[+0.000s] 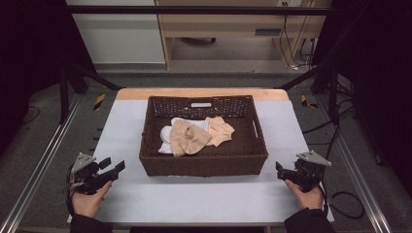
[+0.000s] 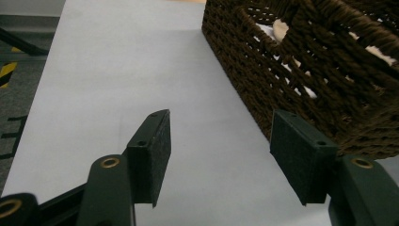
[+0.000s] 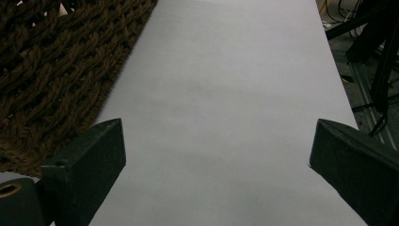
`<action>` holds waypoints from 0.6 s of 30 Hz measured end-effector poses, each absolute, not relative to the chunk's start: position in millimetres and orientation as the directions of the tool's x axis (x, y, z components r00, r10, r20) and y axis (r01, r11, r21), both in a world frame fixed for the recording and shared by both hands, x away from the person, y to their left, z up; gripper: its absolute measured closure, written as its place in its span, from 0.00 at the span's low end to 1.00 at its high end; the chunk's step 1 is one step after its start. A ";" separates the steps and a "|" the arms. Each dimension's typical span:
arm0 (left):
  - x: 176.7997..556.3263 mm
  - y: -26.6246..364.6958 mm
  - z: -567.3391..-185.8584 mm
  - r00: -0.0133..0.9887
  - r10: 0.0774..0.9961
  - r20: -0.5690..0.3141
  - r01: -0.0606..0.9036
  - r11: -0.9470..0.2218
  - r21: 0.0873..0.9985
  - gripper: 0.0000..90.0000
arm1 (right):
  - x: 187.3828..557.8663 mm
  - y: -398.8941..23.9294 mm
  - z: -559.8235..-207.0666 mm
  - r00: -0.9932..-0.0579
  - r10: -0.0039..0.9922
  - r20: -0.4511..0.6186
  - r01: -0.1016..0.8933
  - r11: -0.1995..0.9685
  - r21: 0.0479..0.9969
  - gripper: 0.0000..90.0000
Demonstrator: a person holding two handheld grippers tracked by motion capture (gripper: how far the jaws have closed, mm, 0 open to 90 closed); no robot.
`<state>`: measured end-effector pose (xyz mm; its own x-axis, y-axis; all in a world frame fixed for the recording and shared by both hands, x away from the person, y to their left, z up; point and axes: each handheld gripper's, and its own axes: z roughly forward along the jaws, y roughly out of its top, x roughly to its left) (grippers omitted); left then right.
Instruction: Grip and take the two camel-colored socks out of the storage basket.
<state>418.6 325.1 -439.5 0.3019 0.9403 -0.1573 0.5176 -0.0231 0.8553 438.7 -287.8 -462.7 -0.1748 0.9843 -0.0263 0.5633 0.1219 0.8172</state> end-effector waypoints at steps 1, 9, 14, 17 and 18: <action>418.2 324.5 -438.4 0.305 0.939 -0.161 0.516 -0.021 0.857 0.43 | 438.8 -287.7 -462.8 -0.176 0.984 -0.030 0.563 0.126 0.817 0.05; 415.9 321.5 -423.7 0.315 0.934 -0.168 0.484 -0.006 0.875 0.41 | 438.6 -287.6 -462.8 -0.171 0.985 -0.023 0.562 0.117 0.819 0.04; 415.2 320.2 -416.1 0.321 0.930 -0.177 0.465 0.008 0.885 0.41 | 438.4 -287.7 -462.5 -0.170 0.985 -0.021 0.559 0.114 0.821 0.04; 413.9 321.3 -409.9 0.318 0.930 -0.185 0.453 0.022 0.891 0.41 | 437.5 -288.5 -461.5 -0.165 0.986 -0.019 0.550 0.108 0.828 0.04; 413.6 322.0 -408.3 0.318 0.931 -0.181 0.448 0.020 0.894 0.41 | 437.4 -288.8 -461.4 -0.165 0.986 -0.018 0.549 0.107 0.829 0.04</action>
